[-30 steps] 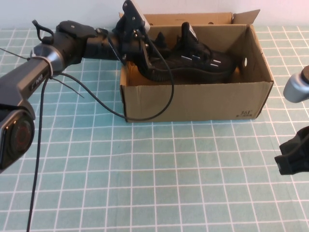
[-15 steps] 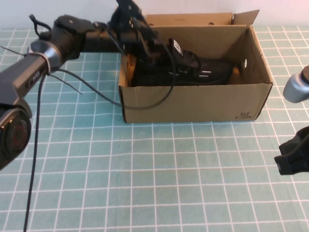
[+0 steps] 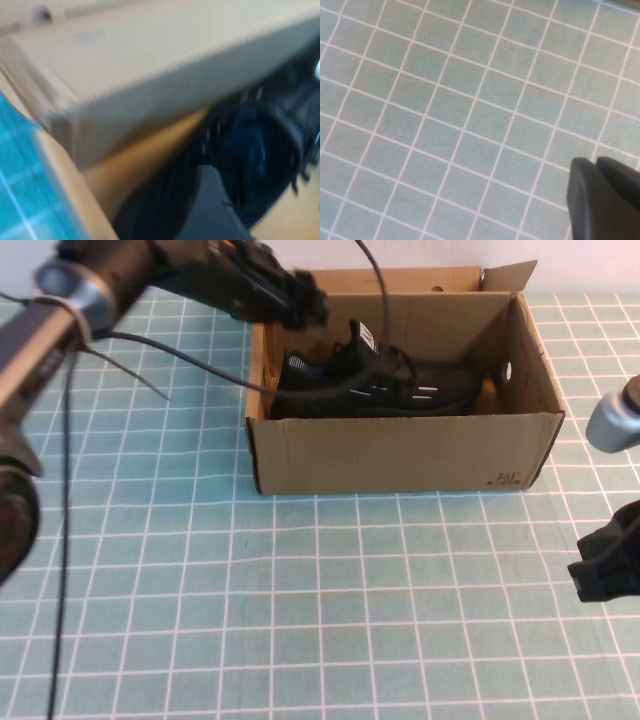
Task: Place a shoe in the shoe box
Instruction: Place the shoe in the shoe box
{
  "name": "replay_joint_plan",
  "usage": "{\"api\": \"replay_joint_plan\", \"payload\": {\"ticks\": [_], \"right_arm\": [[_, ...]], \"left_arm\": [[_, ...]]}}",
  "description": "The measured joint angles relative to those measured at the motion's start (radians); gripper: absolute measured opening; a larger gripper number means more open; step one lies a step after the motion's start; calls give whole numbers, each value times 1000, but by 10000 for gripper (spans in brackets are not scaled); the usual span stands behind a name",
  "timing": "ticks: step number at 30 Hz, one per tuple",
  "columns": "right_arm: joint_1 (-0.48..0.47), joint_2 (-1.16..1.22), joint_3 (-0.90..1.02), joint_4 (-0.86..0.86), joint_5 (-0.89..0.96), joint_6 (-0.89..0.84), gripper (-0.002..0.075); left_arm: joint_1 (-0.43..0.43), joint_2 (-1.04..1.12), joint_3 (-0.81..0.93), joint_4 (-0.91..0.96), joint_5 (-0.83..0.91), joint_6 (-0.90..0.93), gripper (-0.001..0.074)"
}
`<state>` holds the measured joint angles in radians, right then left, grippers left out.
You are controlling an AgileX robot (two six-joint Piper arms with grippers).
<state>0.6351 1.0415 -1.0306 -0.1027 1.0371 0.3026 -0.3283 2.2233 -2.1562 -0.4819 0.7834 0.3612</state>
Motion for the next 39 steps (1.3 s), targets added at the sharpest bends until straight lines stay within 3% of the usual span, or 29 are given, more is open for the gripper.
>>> {"api": "replay_joint_plan", "payload": {"ticks": [6, 14, 32, 39], "right_arm": [[0, 0, 0, -2, -3, -9, -5], [0, 0, 0, -2, -3, -35, -5], [0, 0, 35, -3, -5, -46, -5], [0, 0, 55, -3, -25, -46, -5]], "left_arm": [[-109, 0, -4, 275, 36, -159, 391], [-126, 8, -8, 438, 1, -343, 391], [-126, 57, -12, 504, 14, -395, 391], [-126, 57, -70, 508, 107, -416, 391]]}}
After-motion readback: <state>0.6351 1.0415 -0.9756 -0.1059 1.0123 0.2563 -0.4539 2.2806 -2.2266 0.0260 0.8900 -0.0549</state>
